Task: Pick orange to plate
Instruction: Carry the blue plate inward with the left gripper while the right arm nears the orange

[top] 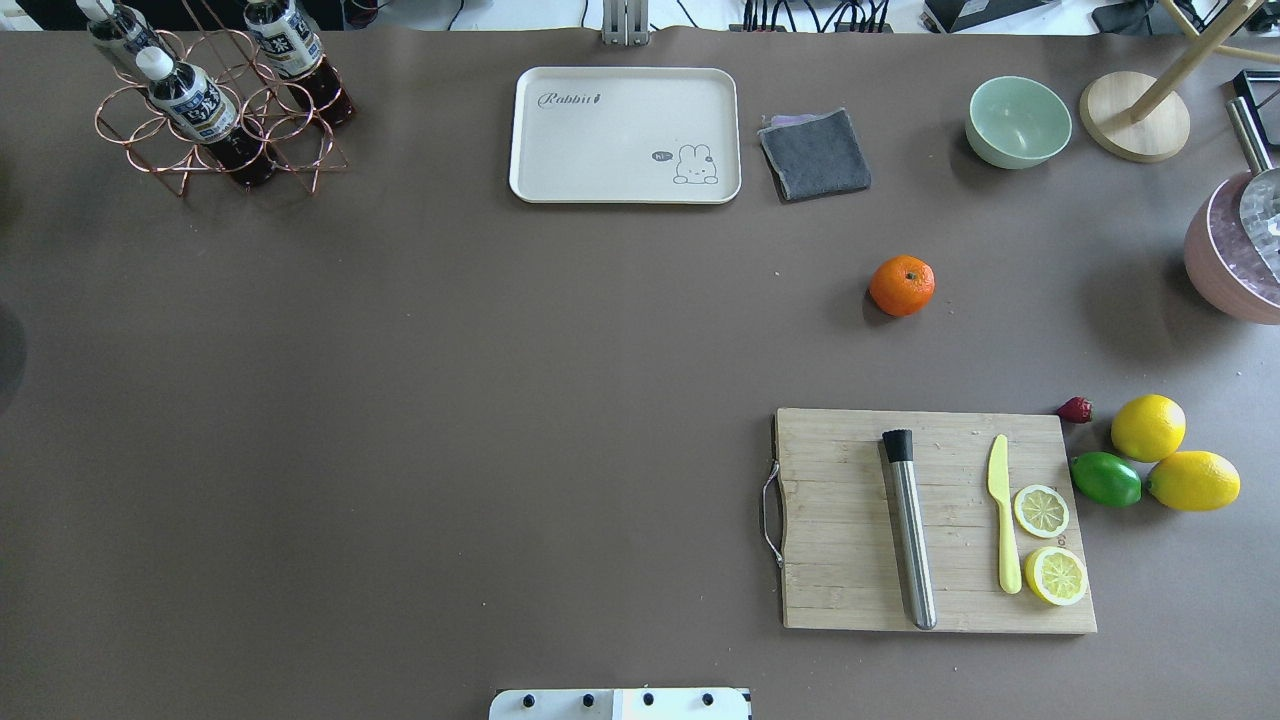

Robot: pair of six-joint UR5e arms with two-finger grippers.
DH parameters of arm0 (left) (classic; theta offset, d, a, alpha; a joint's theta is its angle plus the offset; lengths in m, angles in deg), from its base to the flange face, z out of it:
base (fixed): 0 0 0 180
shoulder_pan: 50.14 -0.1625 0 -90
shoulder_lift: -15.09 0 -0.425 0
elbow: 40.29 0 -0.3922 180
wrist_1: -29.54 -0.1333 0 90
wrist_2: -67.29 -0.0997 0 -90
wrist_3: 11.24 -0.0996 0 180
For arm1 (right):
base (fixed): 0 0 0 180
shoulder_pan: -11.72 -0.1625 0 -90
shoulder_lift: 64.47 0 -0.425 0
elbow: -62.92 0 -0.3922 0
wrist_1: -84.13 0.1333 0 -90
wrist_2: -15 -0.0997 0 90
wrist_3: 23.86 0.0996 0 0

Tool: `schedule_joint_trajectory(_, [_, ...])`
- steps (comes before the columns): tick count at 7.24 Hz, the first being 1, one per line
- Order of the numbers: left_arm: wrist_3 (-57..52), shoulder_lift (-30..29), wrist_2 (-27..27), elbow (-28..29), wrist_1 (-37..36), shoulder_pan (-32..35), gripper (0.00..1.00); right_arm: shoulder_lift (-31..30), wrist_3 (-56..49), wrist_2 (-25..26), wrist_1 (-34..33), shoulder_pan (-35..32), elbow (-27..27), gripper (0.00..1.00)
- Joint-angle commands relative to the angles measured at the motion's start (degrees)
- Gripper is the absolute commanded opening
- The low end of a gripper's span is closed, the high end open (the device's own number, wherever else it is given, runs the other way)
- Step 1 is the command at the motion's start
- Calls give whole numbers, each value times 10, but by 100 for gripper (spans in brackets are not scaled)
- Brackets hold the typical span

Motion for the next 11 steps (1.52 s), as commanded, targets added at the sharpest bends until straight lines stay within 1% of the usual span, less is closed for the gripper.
schedule_joint_trajectory(1, [1,-7,-1,7,-1,-17,89,0,0,0,0,1,0,100])
schedule_joint_trajectory(2, [3,-9,0,13,-1,-18,77,0,1,0,0,1,0,100])
schedule_joint_trajectory(3, [16,-9,0,14,-1,-18,52,2,14,0,0,2,1,100])
schedule_joint_trajectory(4, [17,-9,-1,14,-1,-18,37,2,16,0,0,2,2,100])
schedule_joint_trajectory(6, [27,-9,-1,14,-1,-18,0,2,26,0,0,2,2,100])
schedule_joint_trajectory(8, [43,-18,0,2,-4,-18,0,2,28,1,-1,6,1,99])
schedule_joint_trajectory(9, [92,-38,4,-34,-26,-19,0,2,28,1,0,7,1,99])
schedule_joint_trajectory(10, [116,-46,38,-95,-91,-28,0,7,28,2,0,8,1,99])
schedule_joint_trajectory(11, [193,-46,95,-175,-131,-62,0,23,50,9,0,27,0,99])
